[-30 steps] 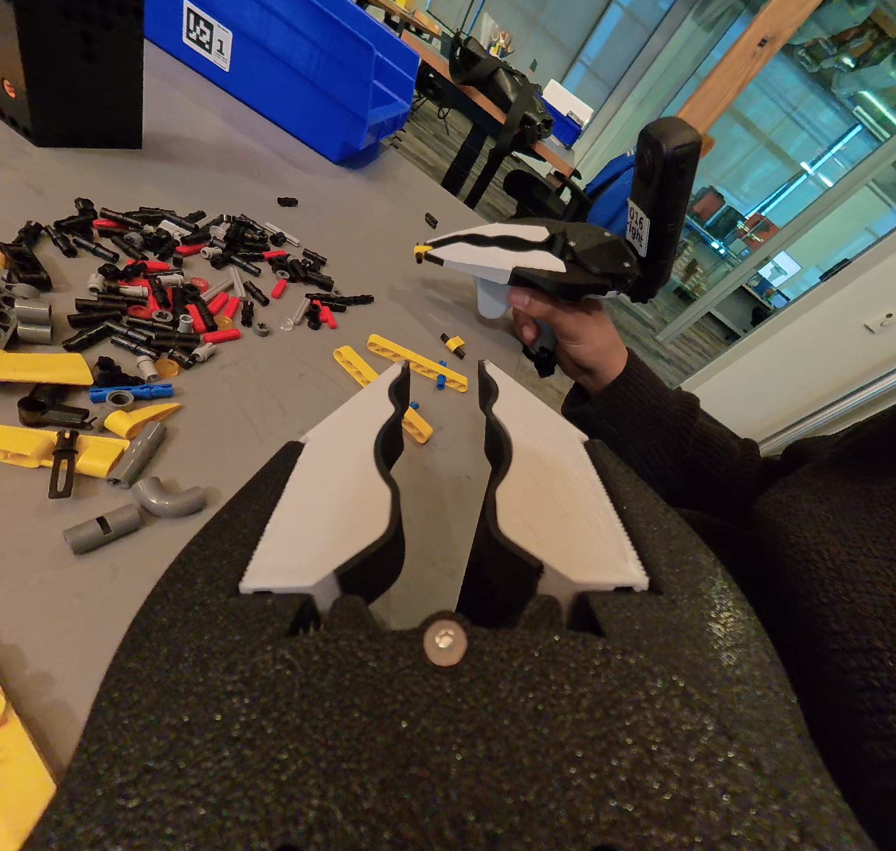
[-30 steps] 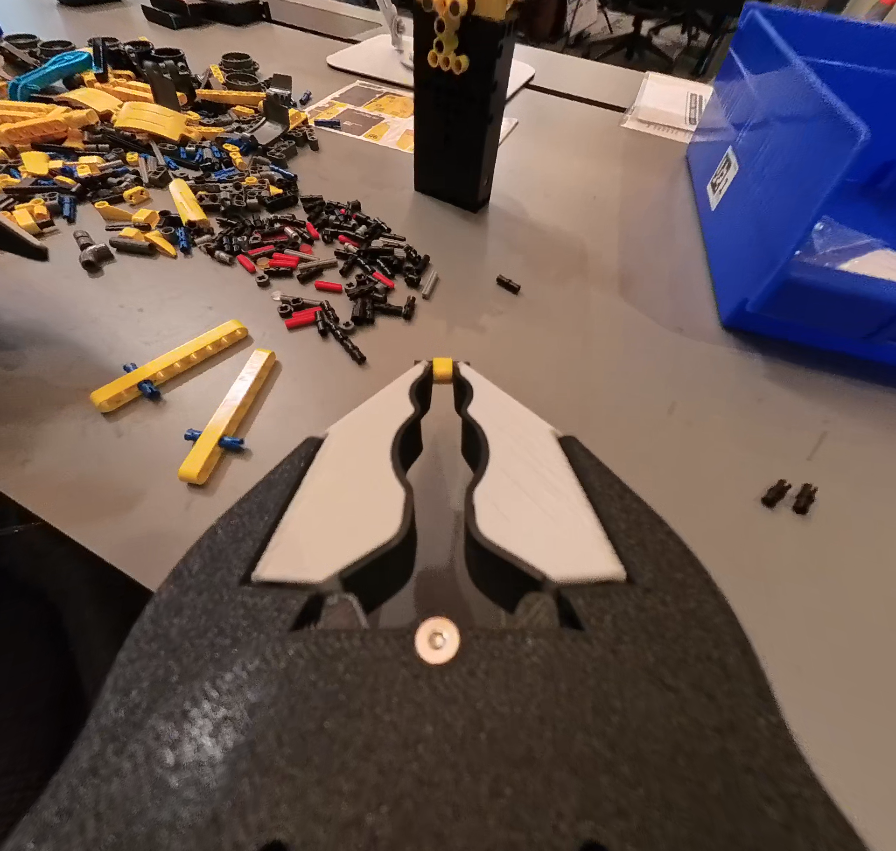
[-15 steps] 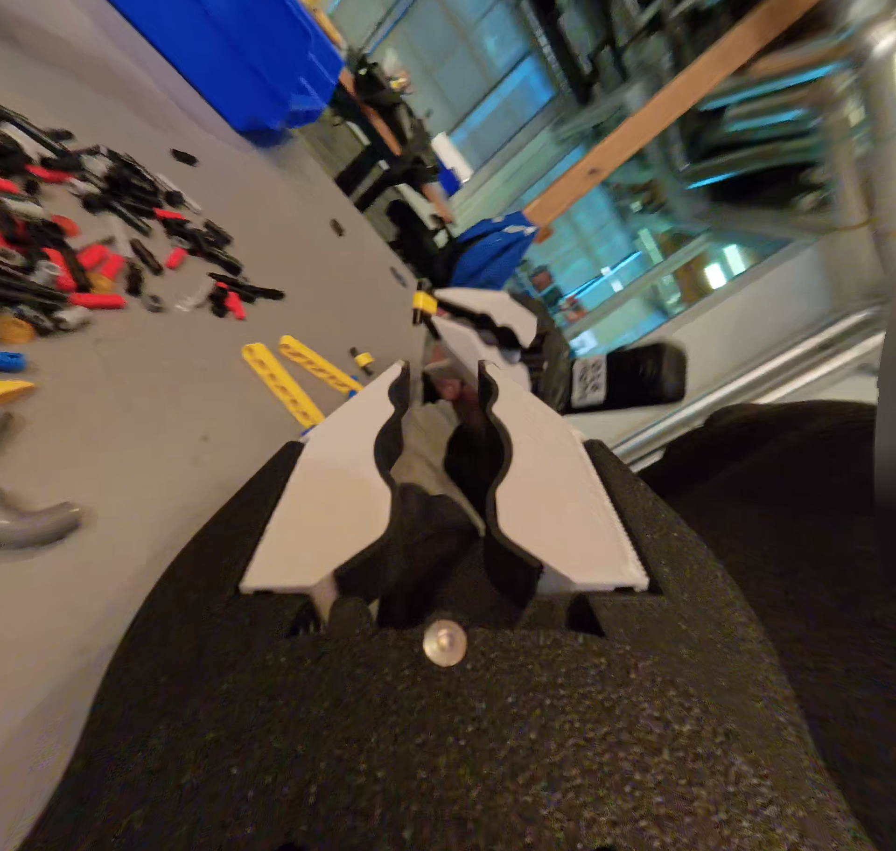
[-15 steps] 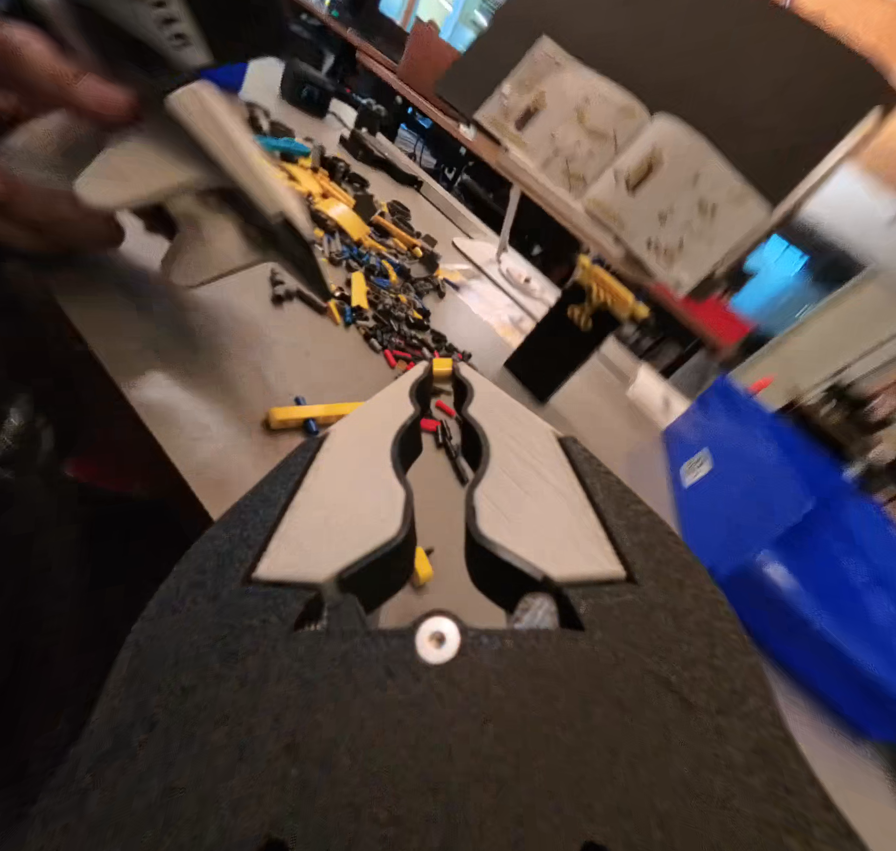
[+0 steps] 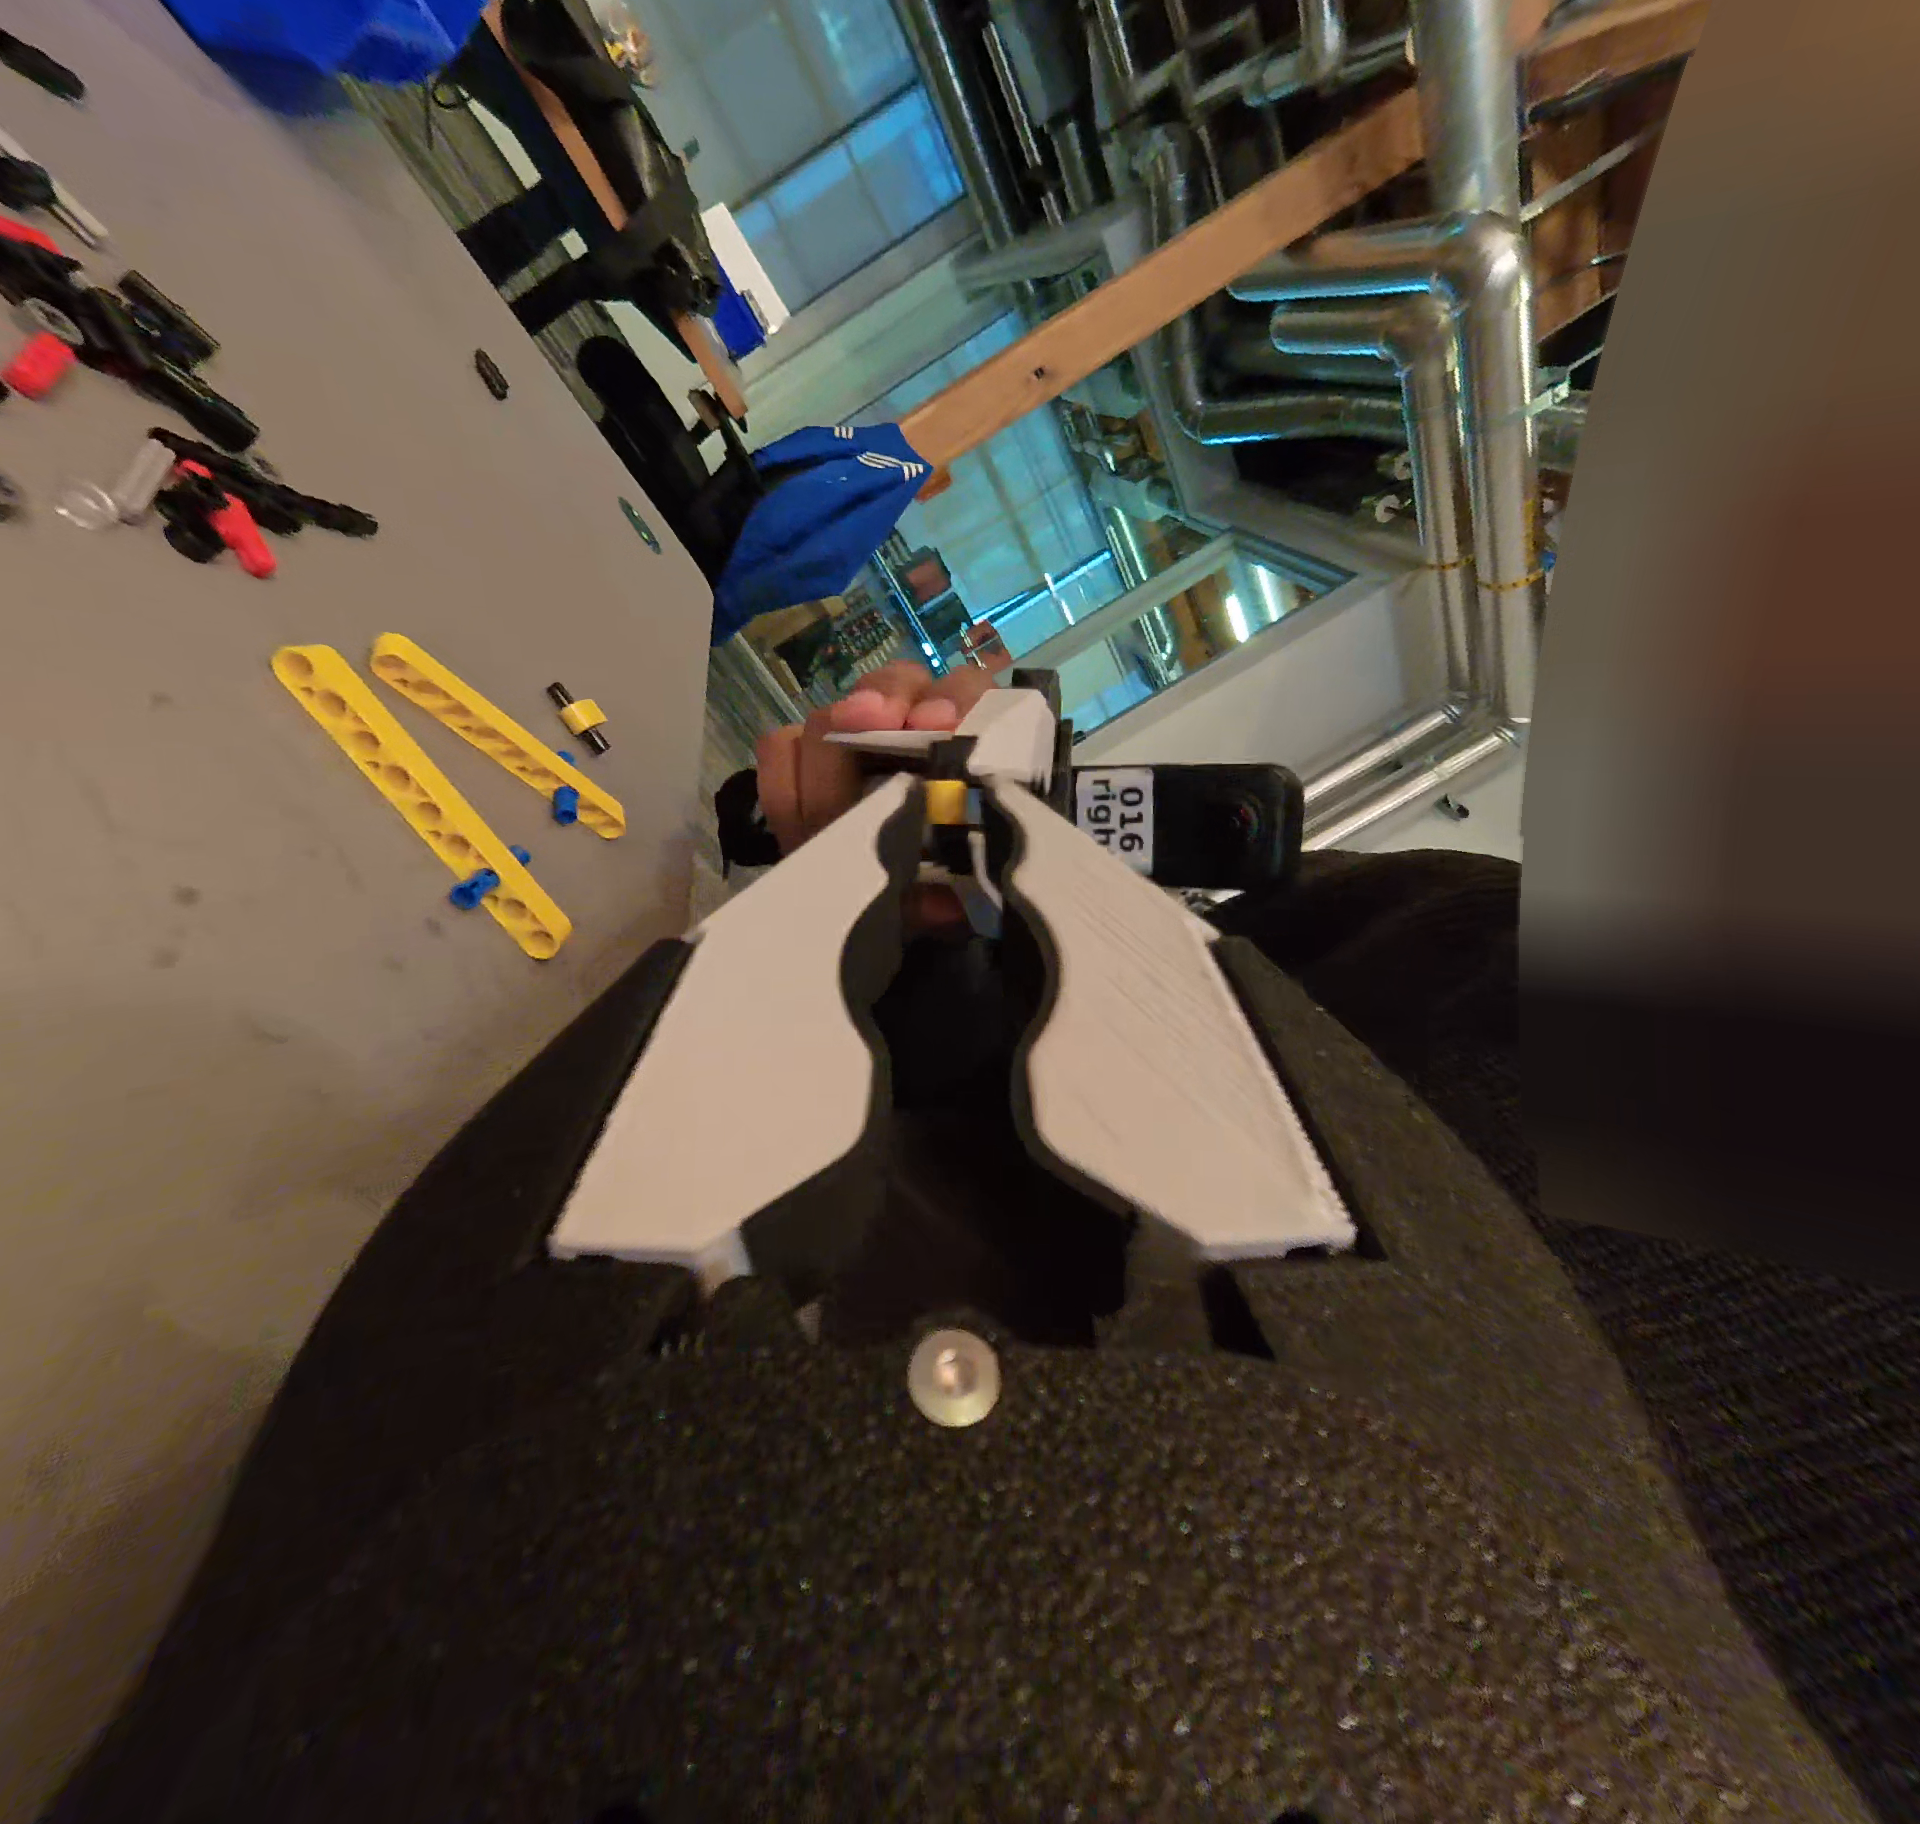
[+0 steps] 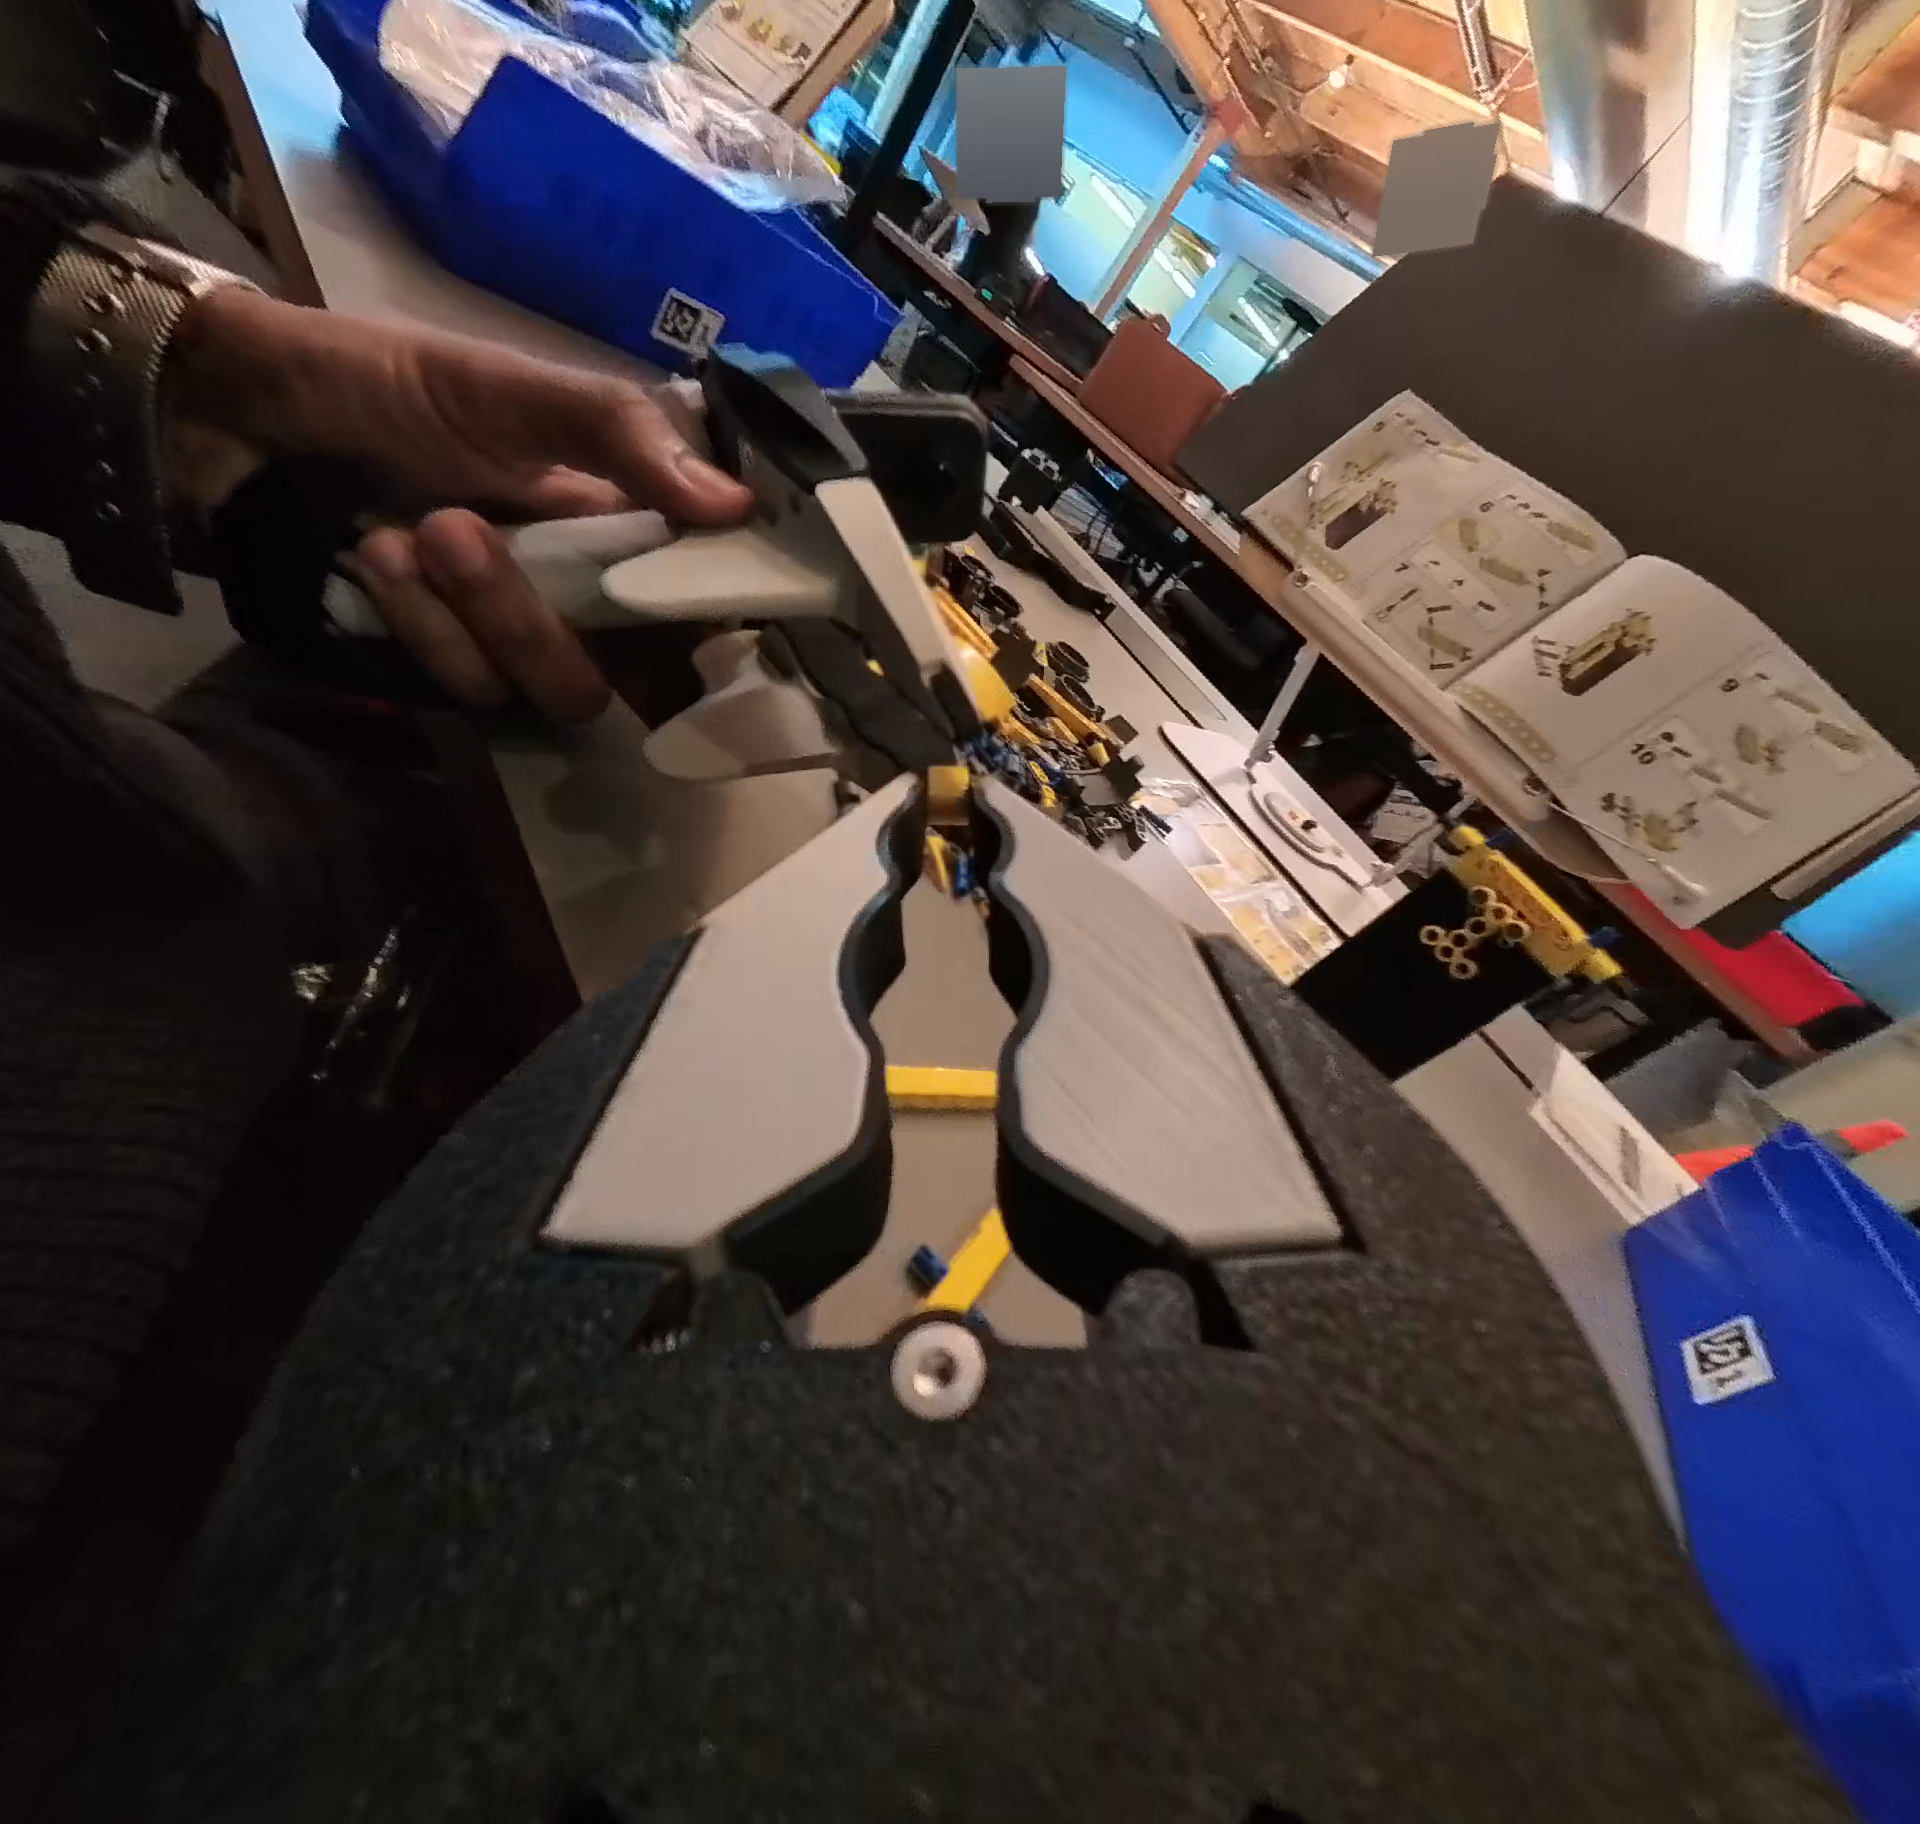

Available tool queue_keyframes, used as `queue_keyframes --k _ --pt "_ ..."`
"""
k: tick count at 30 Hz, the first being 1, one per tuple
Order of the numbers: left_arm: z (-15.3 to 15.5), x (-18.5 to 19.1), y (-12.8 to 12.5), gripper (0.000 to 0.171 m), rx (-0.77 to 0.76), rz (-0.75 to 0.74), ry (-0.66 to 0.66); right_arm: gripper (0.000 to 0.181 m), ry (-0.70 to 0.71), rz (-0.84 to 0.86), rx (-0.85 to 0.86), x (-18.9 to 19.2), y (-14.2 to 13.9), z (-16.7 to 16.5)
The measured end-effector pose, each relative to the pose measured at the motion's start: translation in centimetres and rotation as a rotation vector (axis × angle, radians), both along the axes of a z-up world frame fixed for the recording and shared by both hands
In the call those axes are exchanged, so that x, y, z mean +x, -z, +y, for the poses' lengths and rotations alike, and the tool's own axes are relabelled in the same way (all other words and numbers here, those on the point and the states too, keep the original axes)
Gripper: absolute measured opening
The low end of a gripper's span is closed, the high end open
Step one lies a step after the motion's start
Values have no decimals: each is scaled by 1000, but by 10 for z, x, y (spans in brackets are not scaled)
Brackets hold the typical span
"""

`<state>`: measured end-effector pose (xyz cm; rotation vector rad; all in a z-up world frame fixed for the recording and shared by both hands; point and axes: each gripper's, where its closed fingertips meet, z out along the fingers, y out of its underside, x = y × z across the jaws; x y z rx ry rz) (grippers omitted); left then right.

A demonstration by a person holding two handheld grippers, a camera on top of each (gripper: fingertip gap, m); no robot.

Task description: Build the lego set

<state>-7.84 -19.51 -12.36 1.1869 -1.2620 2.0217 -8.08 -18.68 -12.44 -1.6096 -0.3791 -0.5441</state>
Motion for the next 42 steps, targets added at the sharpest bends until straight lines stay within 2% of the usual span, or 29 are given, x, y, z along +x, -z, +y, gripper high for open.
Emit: queue_keyframes --k 4,7,8,10,12,16,19,22,25,28,33,35,36,37,40,42 --pt "-1 -6 -4 7 -8 -29 30 8 -61 96 -6 -7 -5 -1" --pt "1 -9 -10 7 -8 -78 20 10 -94 285 -25 -5 -5 -4" --pt "5 -8 -14 7 -18 -96 -3 16 -85 354 -17 -1 -7 -7" --pt "16 -5 -20 7 -30 -133 -71 30 -40 477 20 15 -11 -14" --pt "30 1 -25 7 -19 -166 -169 31 28 592 3 31 -5 -21" --pt "48 9 -25 7 83 -223 -344 33 236 721 -226 44 41 -22" --pt "51 11 -25 7 150 -256 -413 38 294 705 -380 29 68 -12" --pt "49 9 -25 7 185 -272 -416 40 373 570 -479 25 86 -4" --pt "45 8 -23 7 202 -279 -406 39 405 512 -499 25 90 3" --pt "43 5 -24 7 214 -291 -393 27 416 514 -516 28 91 1" --pt "41 1 -25 7 246 -329 -365 24 365 612 -482 26 90 -2" --pt "38 -4 -28 7 233 -354 -326 23 302 694 -444 21 87 -1" --pt "36 -7 -29 7 223 -361 -307 22 260 746 -406 17 81 -1" --pt "37 -8 -29 7 215 -365 -299 1 206 798 -347 13 72 1" --pt "38 -9 -26 7 231 -362 -309 0 75 956 -177 7 41 1" --pt "39 -7 -23 7 252 -353 -320 0 94 961 -184 12 44 -2"
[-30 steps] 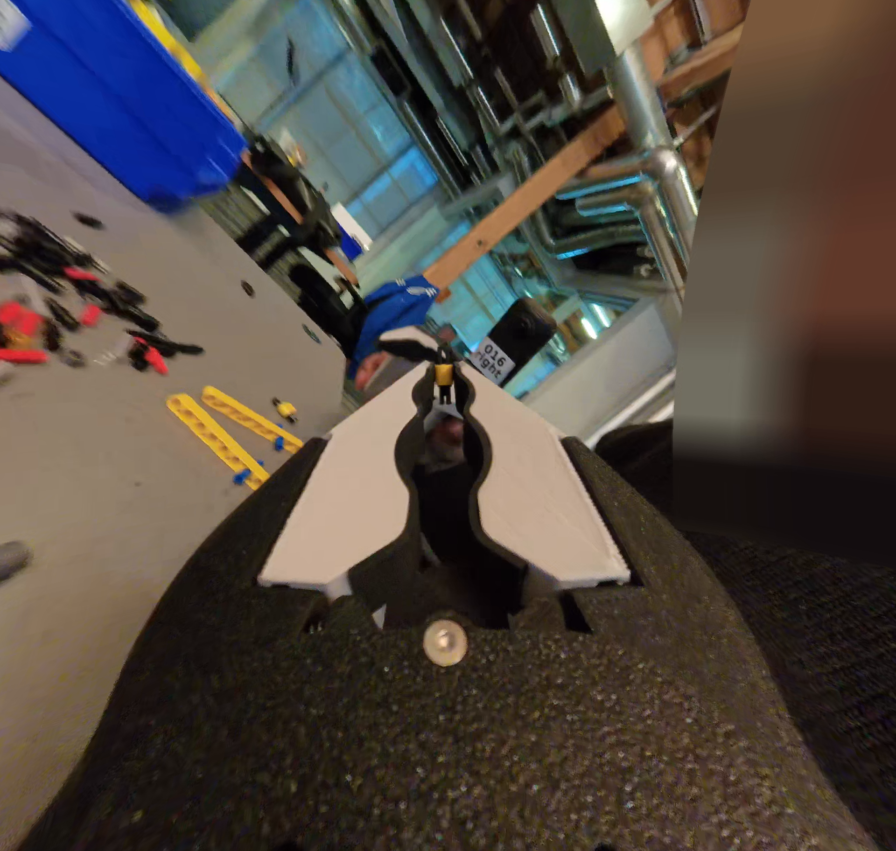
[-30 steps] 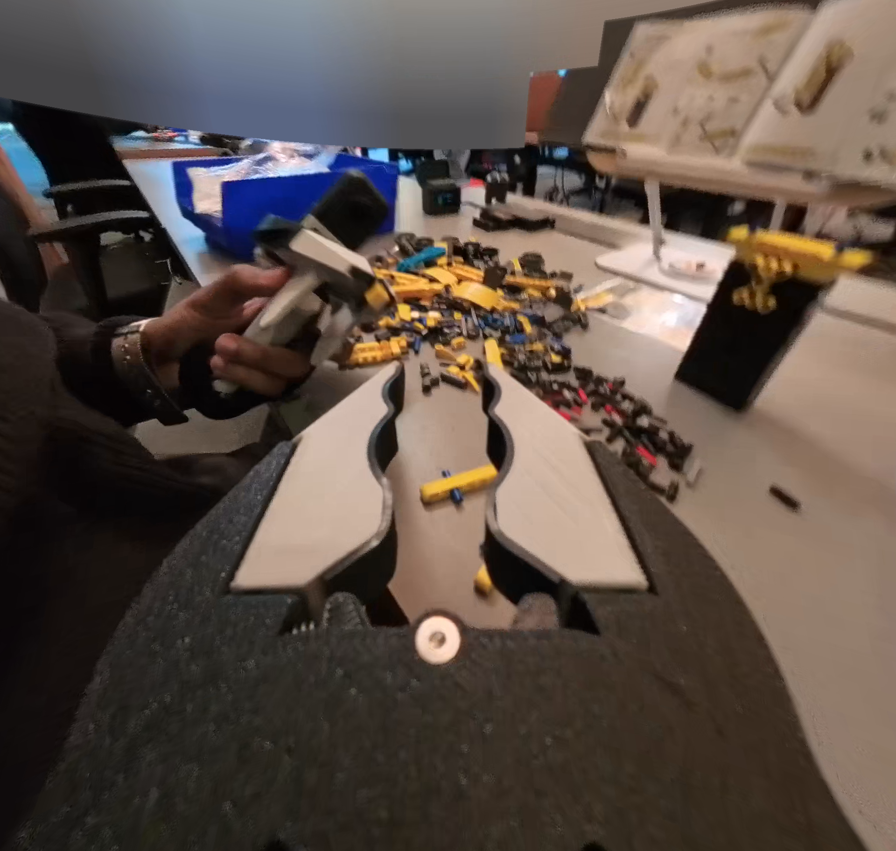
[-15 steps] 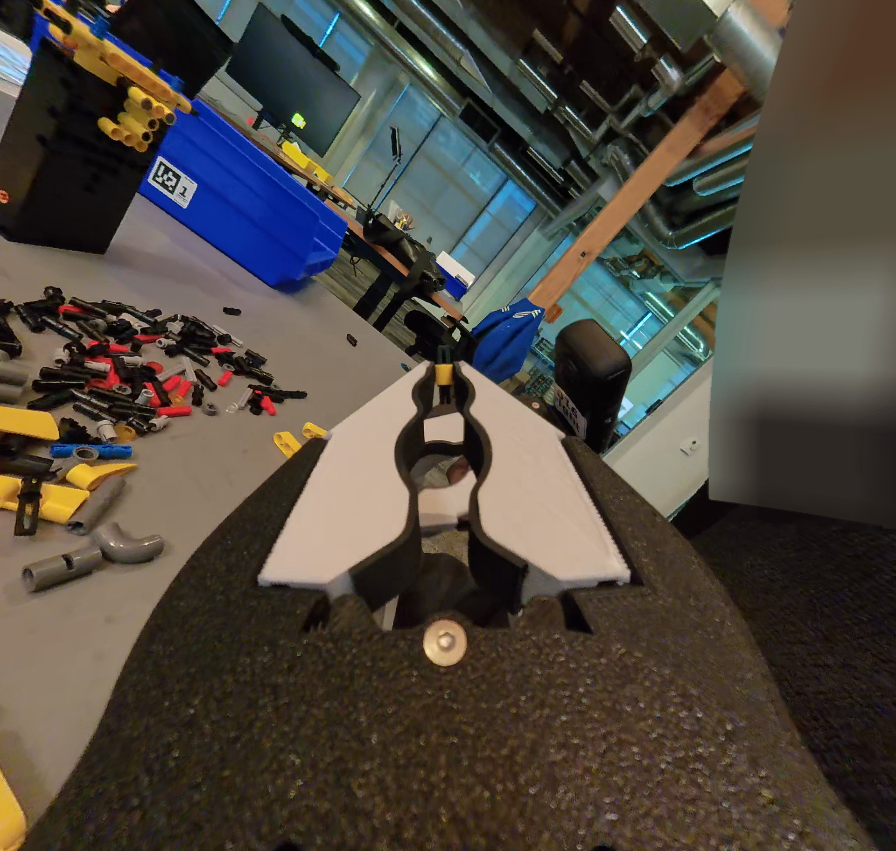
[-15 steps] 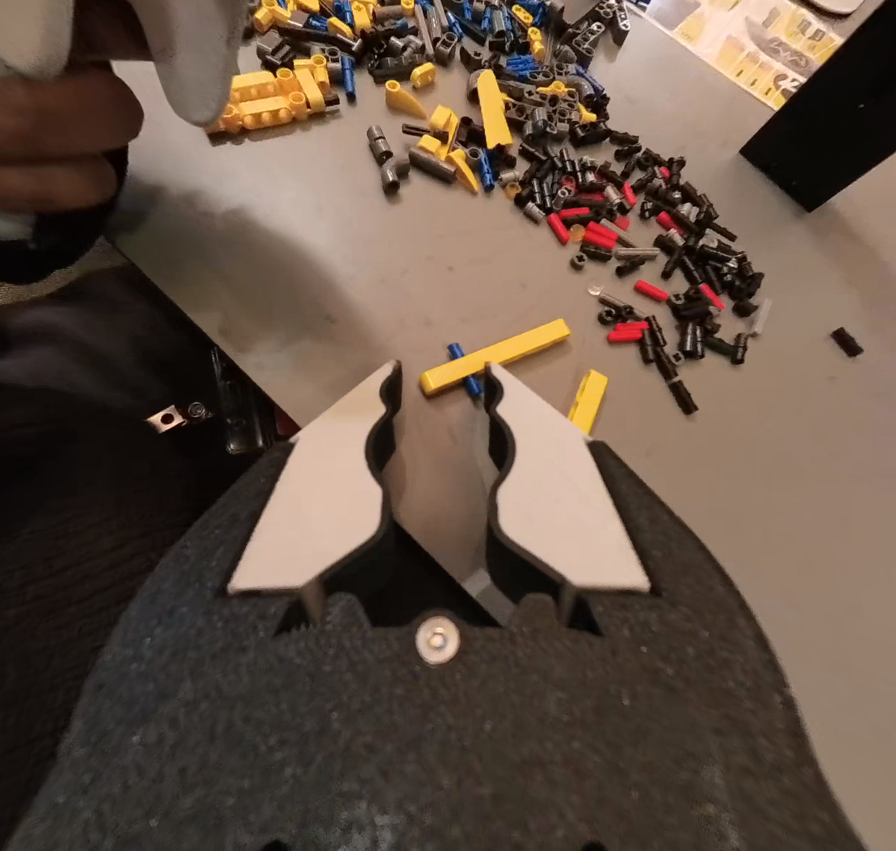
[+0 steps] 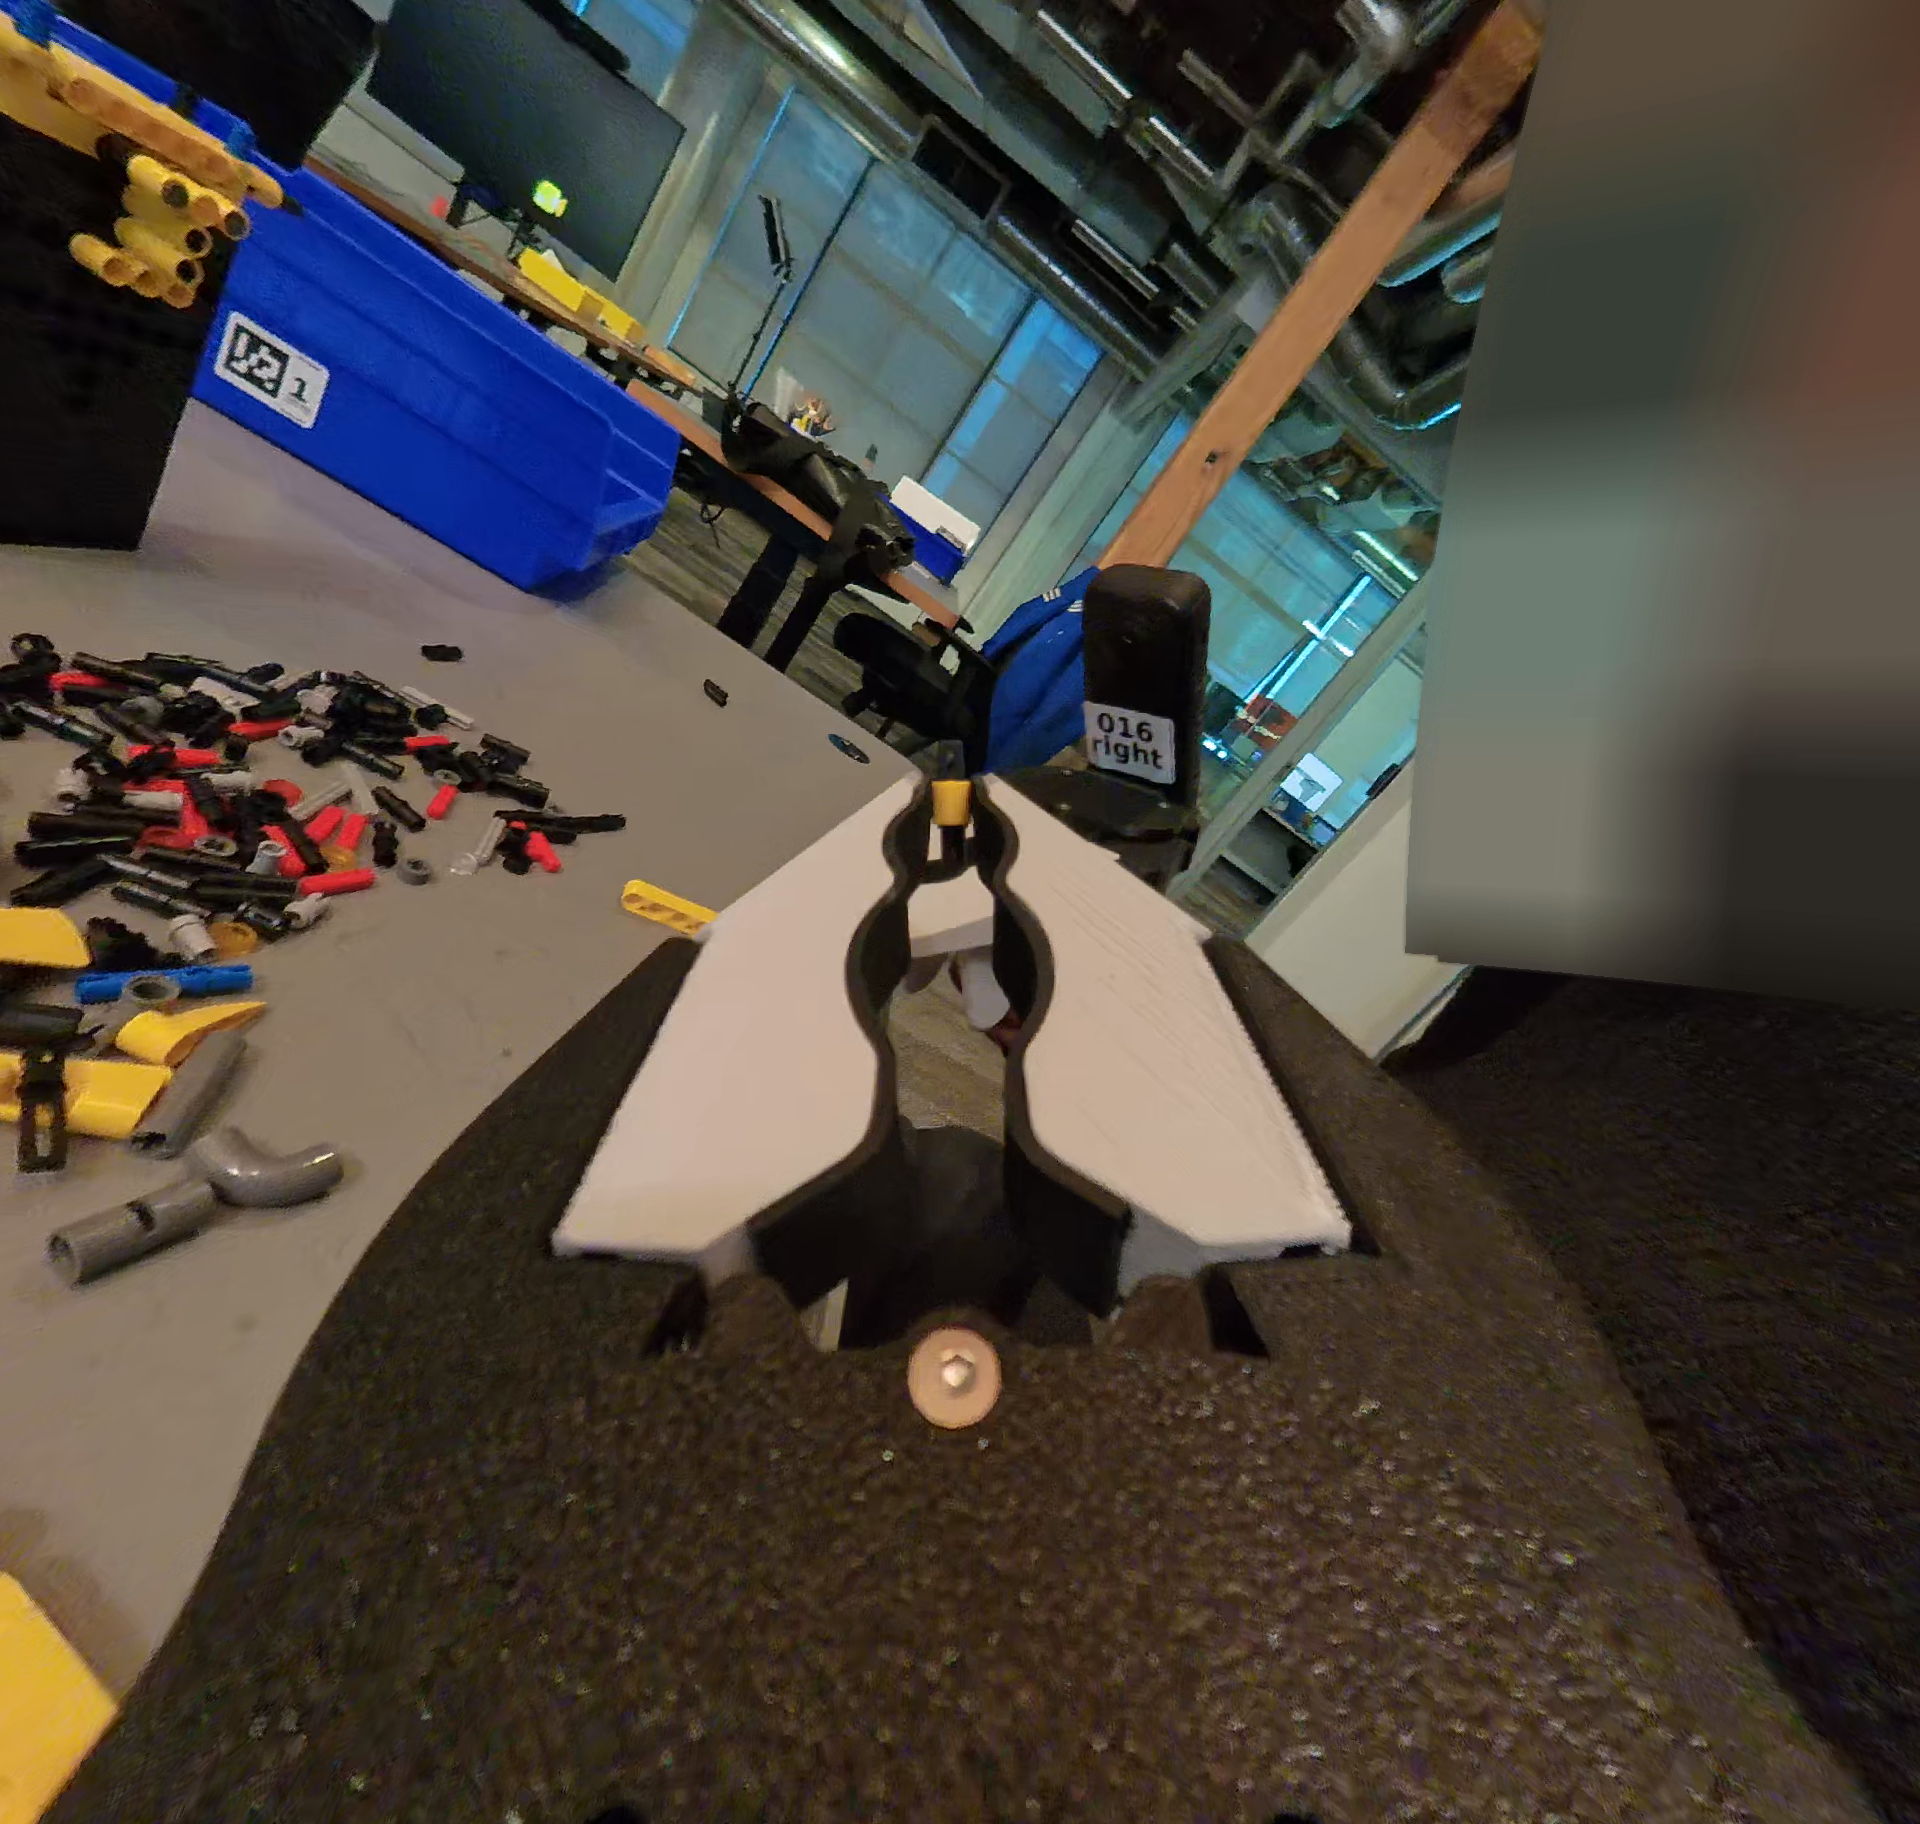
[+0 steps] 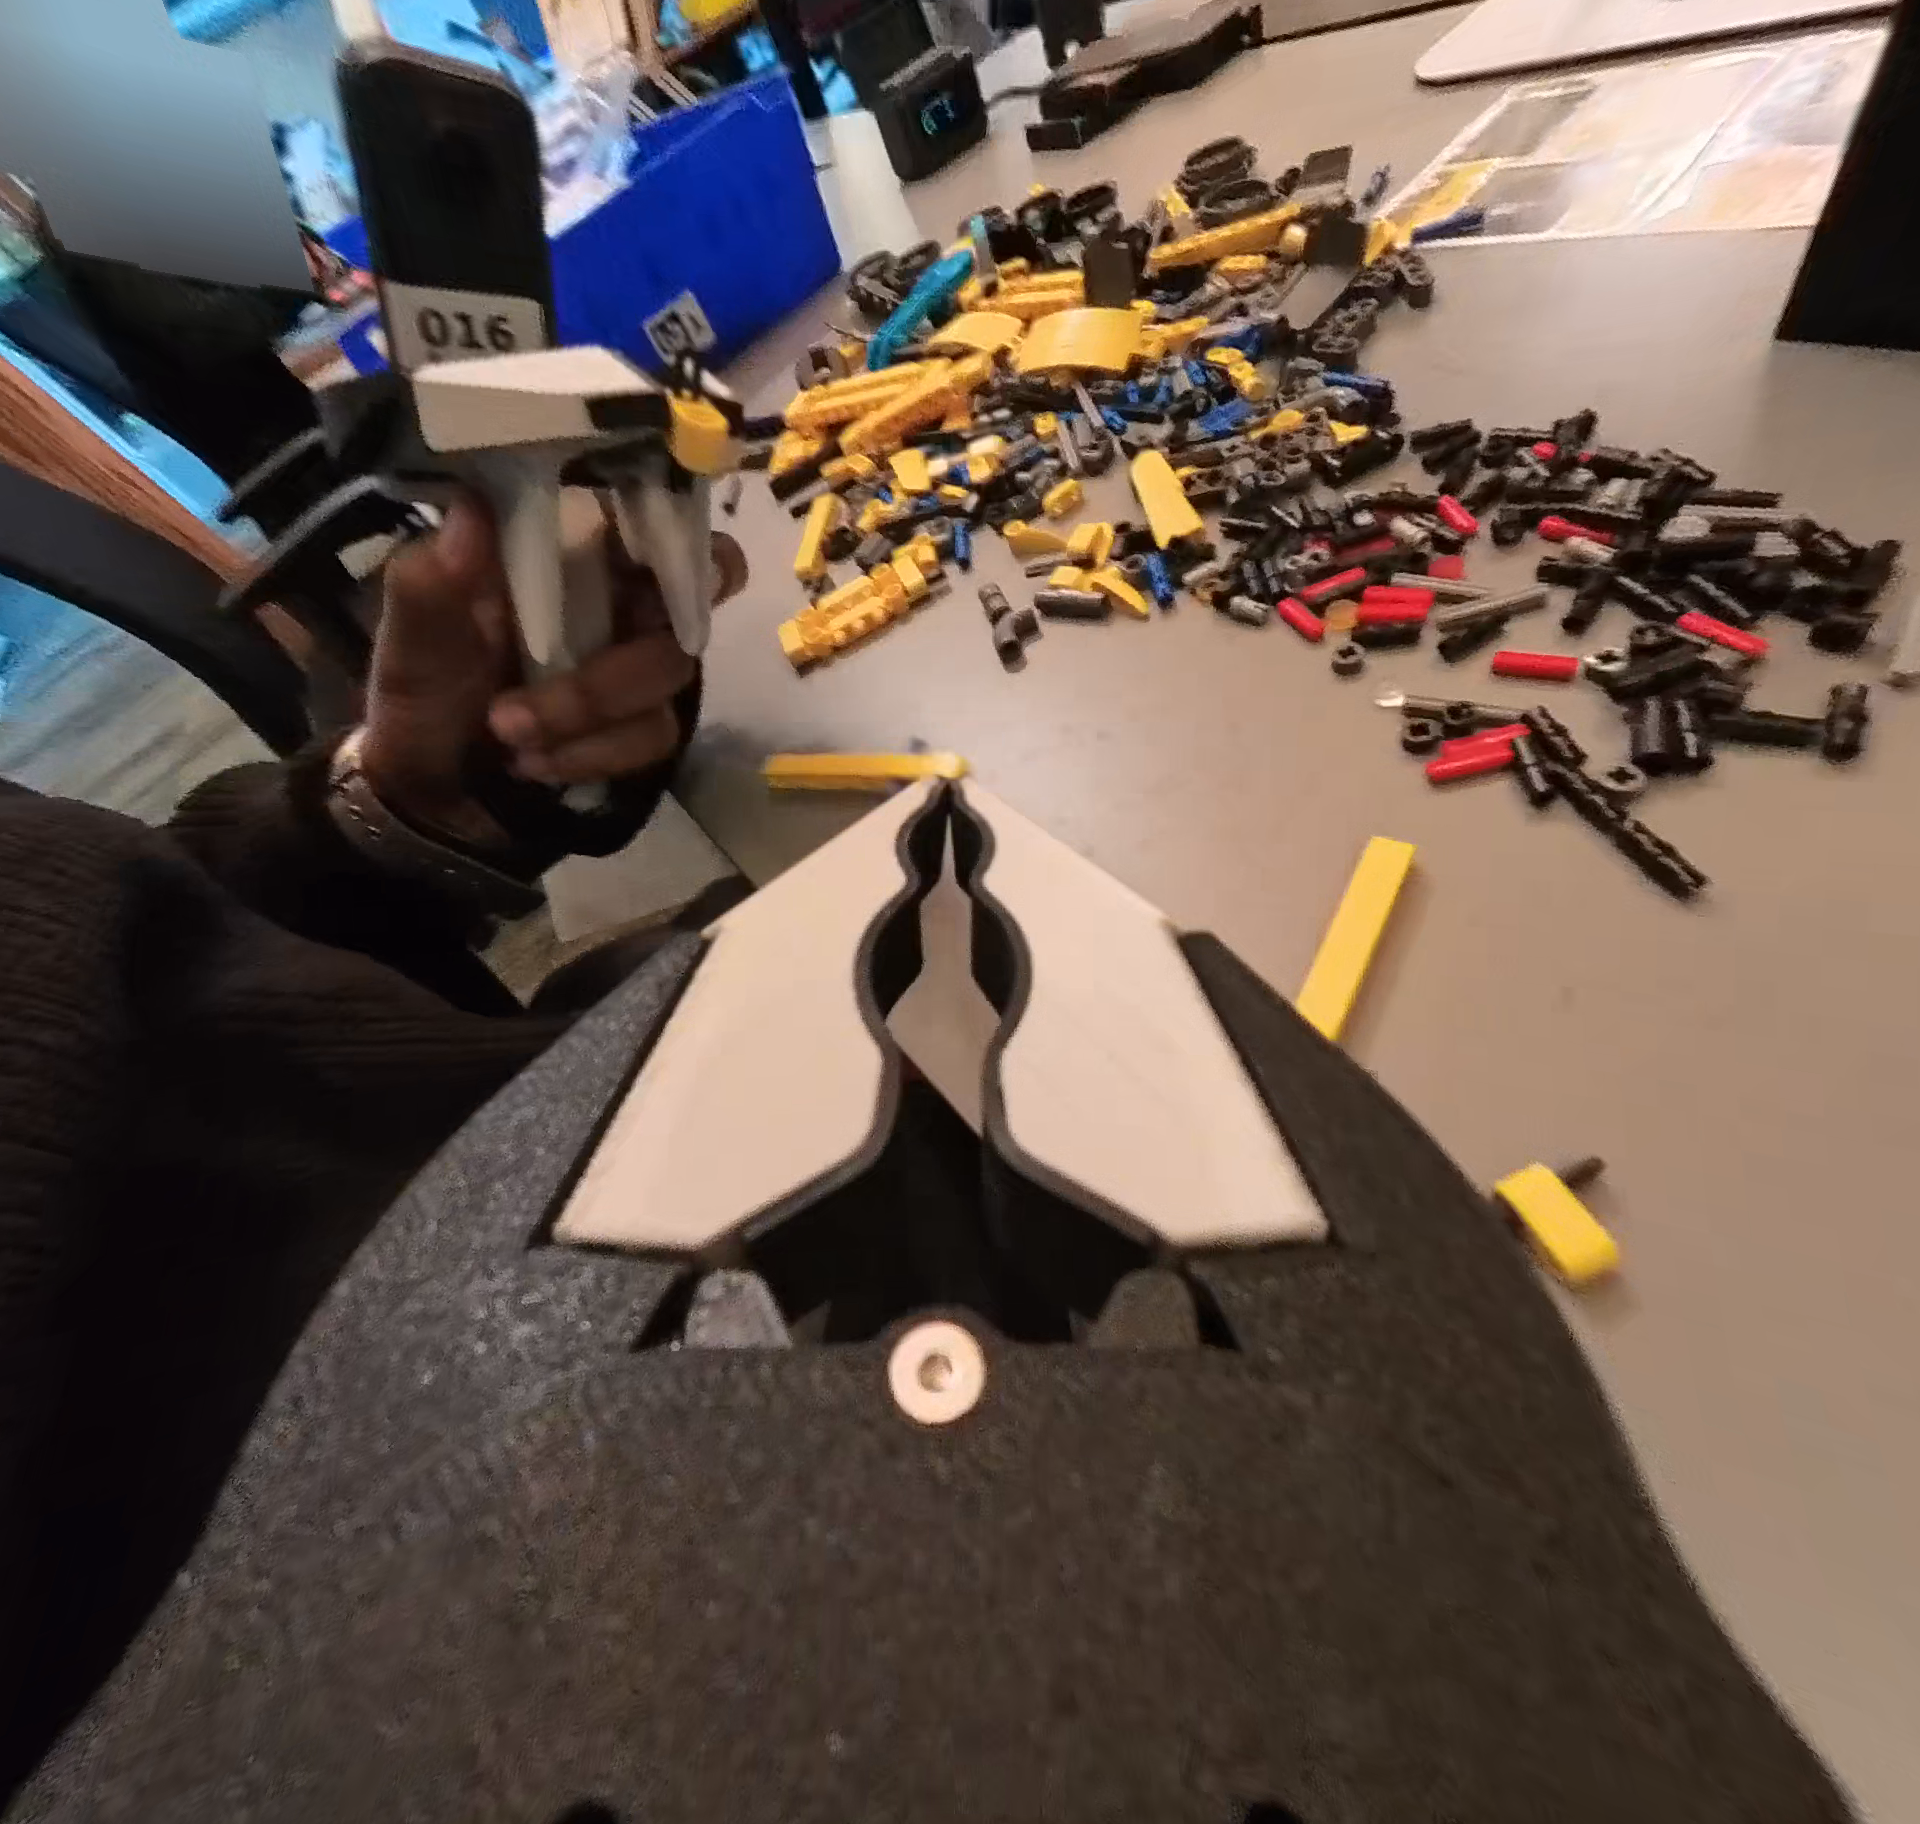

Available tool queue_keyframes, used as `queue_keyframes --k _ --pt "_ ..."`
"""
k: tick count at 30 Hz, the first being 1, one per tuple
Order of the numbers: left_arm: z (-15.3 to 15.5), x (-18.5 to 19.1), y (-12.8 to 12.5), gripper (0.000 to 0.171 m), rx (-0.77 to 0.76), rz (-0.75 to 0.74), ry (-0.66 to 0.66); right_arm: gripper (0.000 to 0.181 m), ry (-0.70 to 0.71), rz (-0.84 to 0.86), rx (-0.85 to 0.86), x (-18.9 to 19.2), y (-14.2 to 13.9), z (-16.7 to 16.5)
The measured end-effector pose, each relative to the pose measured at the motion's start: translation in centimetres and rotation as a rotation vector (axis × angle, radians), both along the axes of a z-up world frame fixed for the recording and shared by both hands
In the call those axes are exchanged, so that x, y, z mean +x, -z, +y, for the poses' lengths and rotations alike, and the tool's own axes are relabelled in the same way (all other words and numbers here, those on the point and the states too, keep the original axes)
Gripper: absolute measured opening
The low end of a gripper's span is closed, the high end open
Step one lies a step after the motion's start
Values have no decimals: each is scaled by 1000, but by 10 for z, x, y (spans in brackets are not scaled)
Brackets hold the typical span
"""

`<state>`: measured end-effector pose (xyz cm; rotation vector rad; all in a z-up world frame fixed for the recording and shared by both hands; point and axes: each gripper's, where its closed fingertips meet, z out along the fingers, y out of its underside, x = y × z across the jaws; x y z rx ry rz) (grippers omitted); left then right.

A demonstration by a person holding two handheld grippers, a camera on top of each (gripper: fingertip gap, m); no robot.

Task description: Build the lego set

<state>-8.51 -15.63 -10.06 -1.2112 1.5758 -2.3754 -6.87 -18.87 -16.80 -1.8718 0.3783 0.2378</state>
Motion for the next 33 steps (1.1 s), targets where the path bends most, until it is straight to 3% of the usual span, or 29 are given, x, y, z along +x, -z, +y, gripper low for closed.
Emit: queue_keyframes --k 6,11,14,19,28,33 --pt "8 5 2 7 -18 22 -34 2 -9 -206 -32 -10 0 7" --pt "22 3 -8 7 6 0 -116 6 -31 -253 20 -16 -13 13" --pt "23 1 1 7 212 -34 -228 8 -57 -179 91 -22 -23 17" --pt "12 -2 24 7 715 -155 -398 15 -86 -28 193 -27 -36 23" --pt "-5 0 62 7 1133 -211 -377 22 -25 12 108 -16 -17 21" --pt "-14 -5 96 7 1351 -170 -243 22 -34 40 6 -17 5 21"
